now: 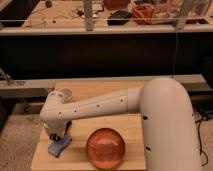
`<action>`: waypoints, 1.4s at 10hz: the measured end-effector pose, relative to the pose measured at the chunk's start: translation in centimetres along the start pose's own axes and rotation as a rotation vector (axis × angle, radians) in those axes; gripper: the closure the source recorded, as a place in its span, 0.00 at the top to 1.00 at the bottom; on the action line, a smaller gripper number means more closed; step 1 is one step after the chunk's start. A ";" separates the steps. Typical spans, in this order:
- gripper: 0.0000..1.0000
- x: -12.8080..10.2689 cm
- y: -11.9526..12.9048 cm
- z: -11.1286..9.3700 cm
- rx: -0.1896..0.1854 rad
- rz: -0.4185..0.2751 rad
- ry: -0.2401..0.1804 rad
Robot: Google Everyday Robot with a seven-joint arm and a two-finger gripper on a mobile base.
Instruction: Place the eraser on the white sponge
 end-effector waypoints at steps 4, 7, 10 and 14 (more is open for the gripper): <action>0.03 0.0 0.0 0.1 0.002 -0.027 -0.003; 0.03 -0.1 0.0 0.1 0.001 -0.042 -0.008; 0.03 -0.1 0.0 0.1 -0.001 -0.076 -0.014; 0.08 -0.1 0.1 0.1 -0.004 -0.092 -0.020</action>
